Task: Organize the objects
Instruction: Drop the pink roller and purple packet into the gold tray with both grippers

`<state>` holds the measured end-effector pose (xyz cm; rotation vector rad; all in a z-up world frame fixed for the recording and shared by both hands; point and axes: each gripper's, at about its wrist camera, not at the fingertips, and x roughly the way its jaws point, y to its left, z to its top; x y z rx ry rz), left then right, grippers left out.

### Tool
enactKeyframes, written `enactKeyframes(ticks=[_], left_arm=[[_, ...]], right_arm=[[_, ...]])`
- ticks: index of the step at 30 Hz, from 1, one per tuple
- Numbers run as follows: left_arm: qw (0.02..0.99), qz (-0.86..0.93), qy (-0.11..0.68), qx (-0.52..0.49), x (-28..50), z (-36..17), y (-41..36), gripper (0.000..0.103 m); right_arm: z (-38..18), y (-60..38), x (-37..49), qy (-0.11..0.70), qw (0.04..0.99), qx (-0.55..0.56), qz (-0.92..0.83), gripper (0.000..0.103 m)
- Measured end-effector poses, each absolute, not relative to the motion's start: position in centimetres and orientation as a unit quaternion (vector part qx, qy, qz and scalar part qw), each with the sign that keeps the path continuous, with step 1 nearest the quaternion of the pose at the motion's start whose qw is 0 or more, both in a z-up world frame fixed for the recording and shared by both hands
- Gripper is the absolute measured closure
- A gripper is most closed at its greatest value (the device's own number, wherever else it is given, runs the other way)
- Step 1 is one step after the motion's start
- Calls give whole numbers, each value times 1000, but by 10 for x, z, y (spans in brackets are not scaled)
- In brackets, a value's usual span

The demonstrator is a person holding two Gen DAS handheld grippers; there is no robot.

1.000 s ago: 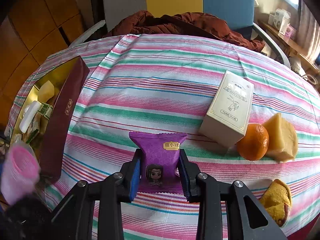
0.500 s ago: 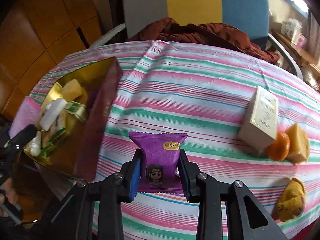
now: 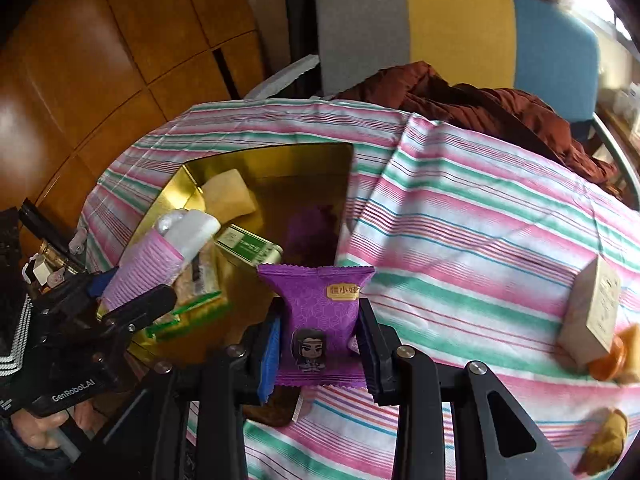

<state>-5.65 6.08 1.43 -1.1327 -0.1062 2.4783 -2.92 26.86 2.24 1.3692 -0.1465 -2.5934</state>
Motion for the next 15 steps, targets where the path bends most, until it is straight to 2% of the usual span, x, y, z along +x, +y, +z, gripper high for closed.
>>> enactKeyframes(ticks=[12, 15], left_arm=[[221, 879, -101, -410, -133, 25, 65, 41], [208, 865, -118, -440, -156, 14, 69, 41]], right_arm=[[33, 234, -108, -48, 111, 456, -882, 66], [36, 233, -123, -58, 102, 450, -885, 56]])
